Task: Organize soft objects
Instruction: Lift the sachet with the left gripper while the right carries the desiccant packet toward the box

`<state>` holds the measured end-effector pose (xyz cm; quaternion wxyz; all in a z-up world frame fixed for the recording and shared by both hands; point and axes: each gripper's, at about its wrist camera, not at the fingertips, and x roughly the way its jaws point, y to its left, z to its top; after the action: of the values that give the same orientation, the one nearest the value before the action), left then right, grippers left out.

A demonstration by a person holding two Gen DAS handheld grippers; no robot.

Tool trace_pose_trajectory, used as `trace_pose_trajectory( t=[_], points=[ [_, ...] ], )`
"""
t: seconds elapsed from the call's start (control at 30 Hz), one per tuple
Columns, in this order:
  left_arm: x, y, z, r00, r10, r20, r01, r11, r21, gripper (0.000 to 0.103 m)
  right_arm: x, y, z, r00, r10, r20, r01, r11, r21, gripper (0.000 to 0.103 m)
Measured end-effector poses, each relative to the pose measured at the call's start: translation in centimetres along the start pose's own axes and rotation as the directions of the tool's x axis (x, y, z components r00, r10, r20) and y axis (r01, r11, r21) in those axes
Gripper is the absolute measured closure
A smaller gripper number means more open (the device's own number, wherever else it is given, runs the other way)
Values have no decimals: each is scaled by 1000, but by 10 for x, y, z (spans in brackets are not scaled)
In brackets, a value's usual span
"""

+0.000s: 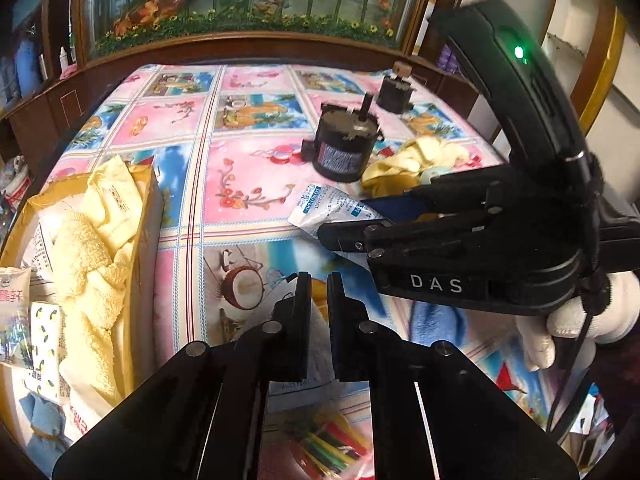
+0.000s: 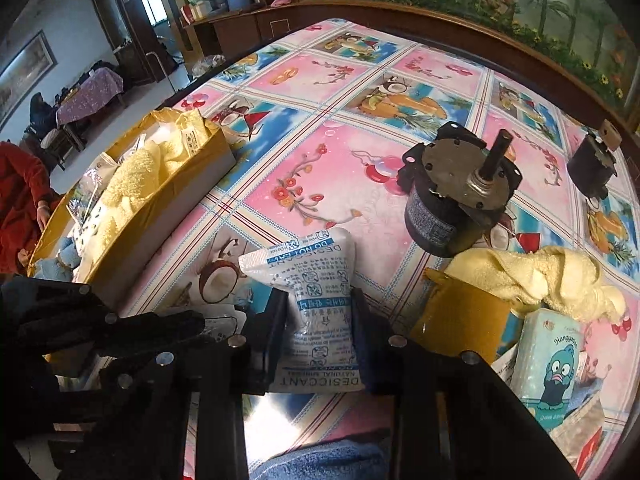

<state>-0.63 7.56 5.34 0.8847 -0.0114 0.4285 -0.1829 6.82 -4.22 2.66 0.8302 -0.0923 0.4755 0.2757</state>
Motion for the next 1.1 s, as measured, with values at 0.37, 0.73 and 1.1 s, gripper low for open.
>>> trace_pose_trajectory(
  t=[0.37, 0.73, 1.1],
  points=[
    [24, 16, -12, 979, 107, -176, -118, 992, -54, 55, -27, -13, -23, 997, 57, 45, -61, 994, 88, 72],
    [50, -7, -17, 974, 179, -138, -172, 983, 60, 52, -25, -24, -43, 995, 89, 52, -96, 984, 152, 72],
    [28, -3, -21, 993, 84, -86, -84, 996, -3, 63, -29, -19, -51, 992, 105, 74, -117, 979, 169, 72]
  ],
)
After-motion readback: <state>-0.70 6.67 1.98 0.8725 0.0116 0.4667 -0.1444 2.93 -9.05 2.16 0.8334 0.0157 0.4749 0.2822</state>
